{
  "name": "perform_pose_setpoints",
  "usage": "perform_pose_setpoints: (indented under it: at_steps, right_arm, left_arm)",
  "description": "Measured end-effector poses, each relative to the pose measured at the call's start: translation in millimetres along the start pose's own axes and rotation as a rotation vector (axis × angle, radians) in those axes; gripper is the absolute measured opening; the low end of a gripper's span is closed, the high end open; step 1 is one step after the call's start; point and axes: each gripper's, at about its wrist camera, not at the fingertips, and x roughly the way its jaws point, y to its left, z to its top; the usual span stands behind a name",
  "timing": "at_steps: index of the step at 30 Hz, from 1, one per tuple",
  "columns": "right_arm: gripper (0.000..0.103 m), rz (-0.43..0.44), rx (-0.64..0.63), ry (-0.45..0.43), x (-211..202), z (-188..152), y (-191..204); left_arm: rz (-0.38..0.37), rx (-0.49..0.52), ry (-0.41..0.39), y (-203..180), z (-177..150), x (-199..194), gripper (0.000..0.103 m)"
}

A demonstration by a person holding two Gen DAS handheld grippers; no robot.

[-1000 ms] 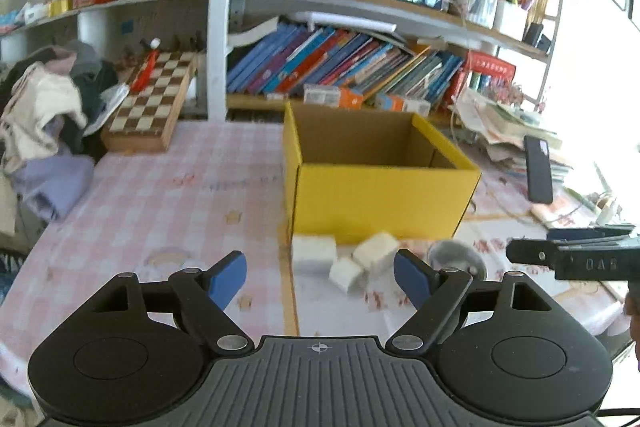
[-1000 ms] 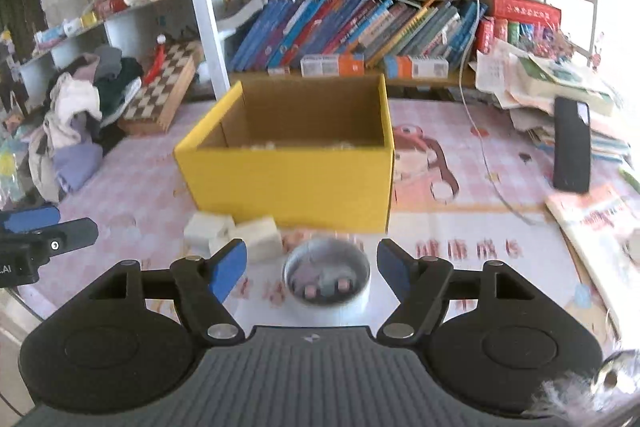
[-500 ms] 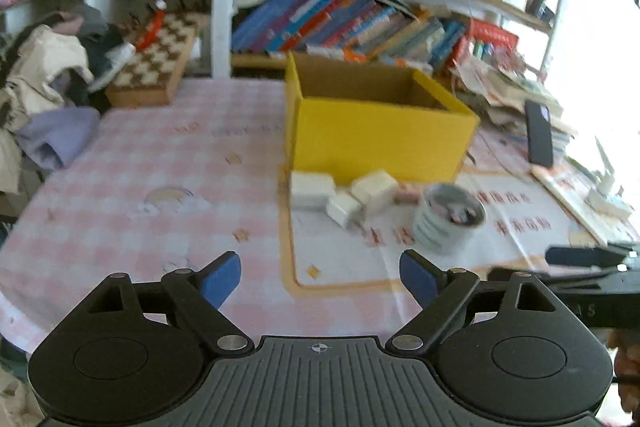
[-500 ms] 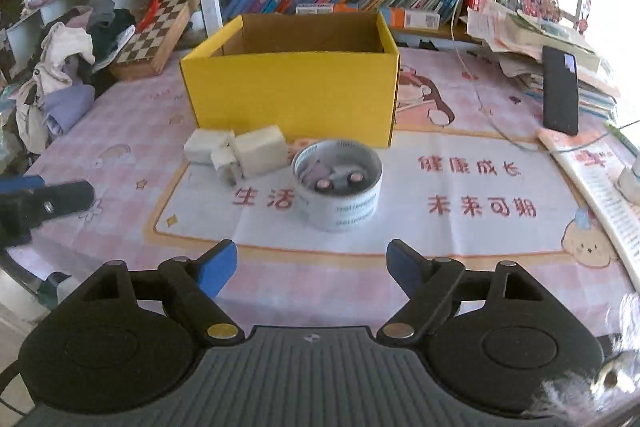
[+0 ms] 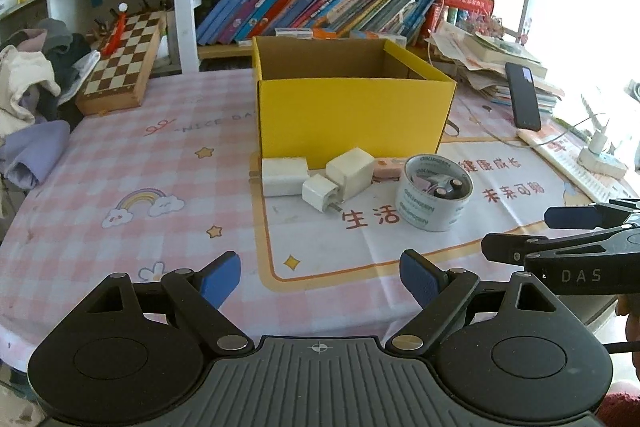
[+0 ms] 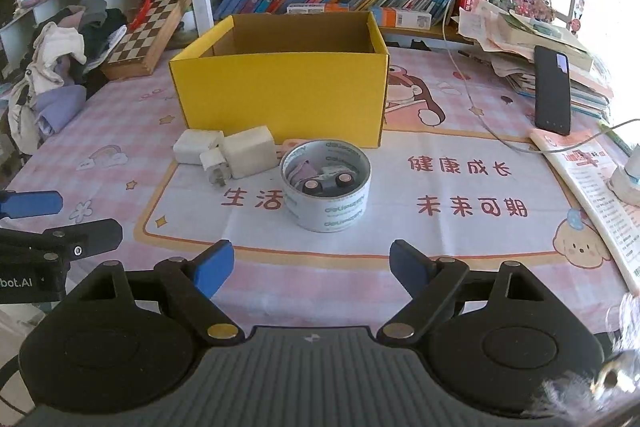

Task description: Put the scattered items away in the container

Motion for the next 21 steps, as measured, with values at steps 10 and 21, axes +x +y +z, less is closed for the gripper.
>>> perform_pose_setpoints:
  at_steps: [10,21]
  right_arm:
    - [0.088,-0.001,0.001,0.033,10,2,-4]
    - [0.09,-0.006,0.001,0.061,22,8,-12]
  left_arm:
    - [0.008,0.009,0.037,-2,1,11,0.089]
    - [0.021,0.003,0.045,-3,5,23,0.091]
